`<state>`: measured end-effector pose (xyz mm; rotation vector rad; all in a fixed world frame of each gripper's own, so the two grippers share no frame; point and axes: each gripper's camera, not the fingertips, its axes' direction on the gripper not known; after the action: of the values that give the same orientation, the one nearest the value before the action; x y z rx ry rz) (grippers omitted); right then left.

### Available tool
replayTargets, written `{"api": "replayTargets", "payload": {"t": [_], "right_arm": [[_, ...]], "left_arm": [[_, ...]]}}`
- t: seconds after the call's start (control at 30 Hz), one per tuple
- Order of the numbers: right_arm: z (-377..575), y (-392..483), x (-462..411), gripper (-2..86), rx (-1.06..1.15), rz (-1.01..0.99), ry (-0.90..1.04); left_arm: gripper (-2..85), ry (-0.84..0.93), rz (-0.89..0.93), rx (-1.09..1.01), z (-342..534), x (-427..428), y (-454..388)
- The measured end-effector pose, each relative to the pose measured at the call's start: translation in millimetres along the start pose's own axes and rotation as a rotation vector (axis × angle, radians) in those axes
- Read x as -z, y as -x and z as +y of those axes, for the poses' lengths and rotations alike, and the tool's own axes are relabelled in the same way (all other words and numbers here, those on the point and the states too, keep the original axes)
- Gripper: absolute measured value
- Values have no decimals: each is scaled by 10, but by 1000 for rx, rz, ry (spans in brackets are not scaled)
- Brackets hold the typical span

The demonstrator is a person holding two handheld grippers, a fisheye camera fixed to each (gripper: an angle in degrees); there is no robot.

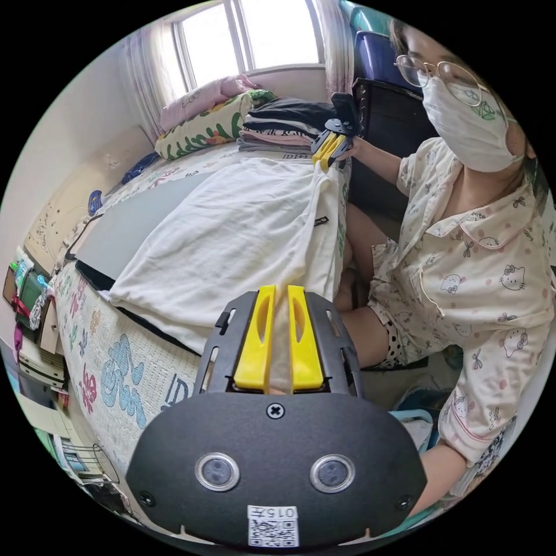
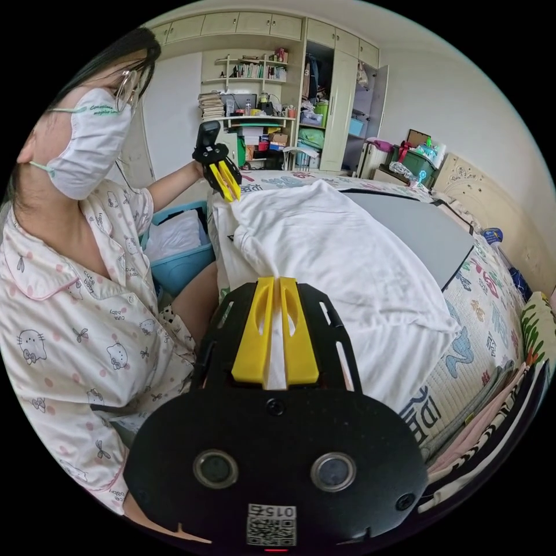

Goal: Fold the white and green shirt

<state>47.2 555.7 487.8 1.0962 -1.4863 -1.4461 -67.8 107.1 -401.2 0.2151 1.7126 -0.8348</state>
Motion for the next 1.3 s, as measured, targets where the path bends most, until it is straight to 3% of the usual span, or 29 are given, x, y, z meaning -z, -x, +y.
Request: {"api": "replayTargets", "payload": {"t": [0.27,0.37,0.47,0.57,0.63,0.67,0.7,0.73,0.83,1.03,1.17,1.3], "right_arm": [[-439,-286,-324,-4,-35,74,20],[-1035,-845,-362,-6,-97,175,8],[-2124,-1870,-358,-6,-160,361,-30],[-3779,-3390,-310,-1,-303,678,-177],[-4551,-4459,-278,12,-596,773,-252],[-4581,-4561,-276,16,-654,758,-284],[-4576,-4573,-338,22,-660,679,-324],[-4510,-4410,-465,29,-579,584,-312],[-3870,-3598,-915,46,-376,403,-165],[-2206,-1783,-1336,60,-195,44,16],[-1820,-957,-1556,99,-103,15,129],[-1625,-701,-1629,115,-129,-43,178]], "left_arm": [[0,-159,-49,28,-170,152,68],[1,-254,-126,79,-516,386,476],[4,-381,-267,200,-1101,695,1241],[13,-600,-456,556,-1774,907,2383],[48,-834,-525,823,-1915,974,2613],[65,-914,-505,832,-1883,937,2527],[82,-1018,-456,735,-1849,809,2270],[81,-960,-428,597,-1887,674,1985],[73,-741,-370,488,-1663,280,1258],[78,-591,-144,364,-1100,-129,-216],[85,-532,-113,279,-1122,-375,-1104],[114,-482,-231,249,-1351,-693,-1923]]}}
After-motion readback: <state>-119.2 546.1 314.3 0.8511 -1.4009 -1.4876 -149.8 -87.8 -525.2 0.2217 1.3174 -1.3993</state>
